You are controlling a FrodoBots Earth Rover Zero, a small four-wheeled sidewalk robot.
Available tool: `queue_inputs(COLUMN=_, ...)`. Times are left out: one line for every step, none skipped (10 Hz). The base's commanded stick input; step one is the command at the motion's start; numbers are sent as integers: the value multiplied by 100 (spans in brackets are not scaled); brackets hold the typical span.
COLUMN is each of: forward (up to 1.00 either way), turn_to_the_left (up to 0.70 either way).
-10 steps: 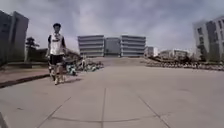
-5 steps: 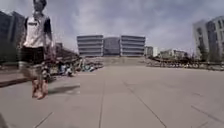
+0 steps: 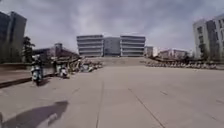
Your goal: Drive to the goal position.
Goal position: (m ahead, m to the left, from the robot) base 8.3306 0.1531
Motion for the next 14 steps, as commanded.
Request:
queue_inputs(forward=100, turn_to_the_left=0)
queue_inputs(forward=100, turn_to_the_left=0)
queue_inputs(forward=100, turn_to_the_left=0)
queue_inputs(forward=100, turn_to_the_left=0)
queue_inputs(forward=100, turn_to_the_left=0)
queue_inputs(forward=100, turn_to_the_left=0)
queue_inputs(forward=100, turn_to_the_left=0)
queue_inputs(forward=100, turn_to_the_left=0)
queue_inputs(forward=100, turn_to_the_left=0)
queue_inputs(forward=100, turn_to_the_left=0)
queue_inputs(forward=100, turn_to_the_left=0)
queue_inputs(forward=100, turn_to_the_left=0)
queue_inputs(forward=100, turn_to_the_left=0)
queue_inputs(forward=100, turn_to_the_left=0)
